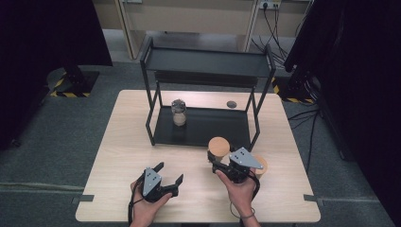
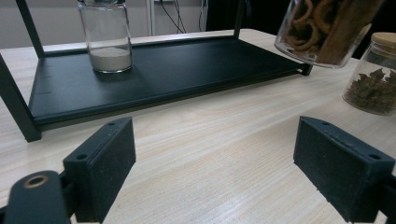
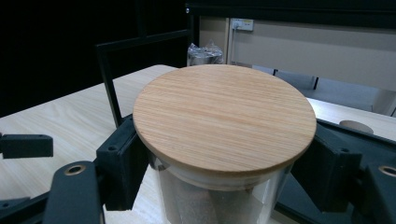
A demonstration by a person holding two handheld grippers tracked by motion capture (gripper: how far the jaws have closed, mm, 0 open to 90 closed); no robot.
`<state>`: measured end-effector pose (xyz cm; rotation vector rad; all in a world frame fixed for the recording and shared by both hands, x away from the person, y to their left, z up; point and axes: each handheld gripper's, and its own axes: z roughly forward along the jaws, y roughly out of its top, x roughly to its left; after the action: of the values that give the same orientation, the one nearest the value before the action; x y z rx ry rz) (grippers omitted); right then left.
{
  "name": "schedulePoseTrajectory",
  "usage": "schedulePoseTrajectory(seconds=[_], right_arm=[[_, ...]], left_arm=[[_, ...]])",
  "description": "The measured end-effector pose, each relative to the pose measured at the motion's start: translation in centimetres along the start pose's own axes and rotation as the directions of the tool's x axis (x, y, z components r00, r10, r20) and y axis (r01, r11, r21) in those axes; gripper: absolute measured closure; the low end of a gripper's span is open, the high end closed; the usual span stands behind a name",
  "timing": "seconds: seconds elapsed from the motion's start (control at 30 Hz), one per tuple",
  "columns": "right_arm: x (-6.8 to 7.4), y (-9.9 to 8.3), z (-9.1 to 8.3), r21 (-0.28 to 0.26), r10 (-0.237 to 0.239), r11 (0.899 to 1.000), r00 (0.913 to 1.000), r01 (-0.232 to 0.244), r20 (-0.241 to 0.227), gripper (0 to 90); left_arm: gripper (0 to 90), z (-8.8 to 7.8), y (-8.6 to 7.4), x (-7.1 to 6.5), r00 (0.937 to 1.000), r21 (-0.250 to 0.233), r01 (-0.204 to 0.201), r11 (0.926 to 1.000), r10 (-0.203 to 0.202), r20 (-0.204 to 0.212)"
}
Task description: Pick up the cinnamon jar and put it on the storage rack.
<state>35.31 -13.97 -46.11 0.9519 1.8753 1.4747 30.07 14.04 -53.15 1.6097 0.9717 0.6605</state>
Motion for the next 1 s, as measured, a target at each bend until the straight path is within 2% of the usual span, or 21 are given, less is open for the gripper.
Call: schedulePoseTrajectory(seconds=[0.73,1.0], right_arm=[[-0.7,1.4,2.9,0.008,0.015,1.0,0.999,-0.015,0.042,26.2],[-0.7,1.4,4.0,0.02,0.011,1.0,0.9984,-0.012,0.055,26.2]], left_arm=[[12.5,0.0,0.0,-0.1,1.0,-0.002,-0.002,1.0,0.002,0.001],[12.5,0.0,0.0,-0.1,1.0,-0.003,-0.002,1.0,0.002,0.003]])
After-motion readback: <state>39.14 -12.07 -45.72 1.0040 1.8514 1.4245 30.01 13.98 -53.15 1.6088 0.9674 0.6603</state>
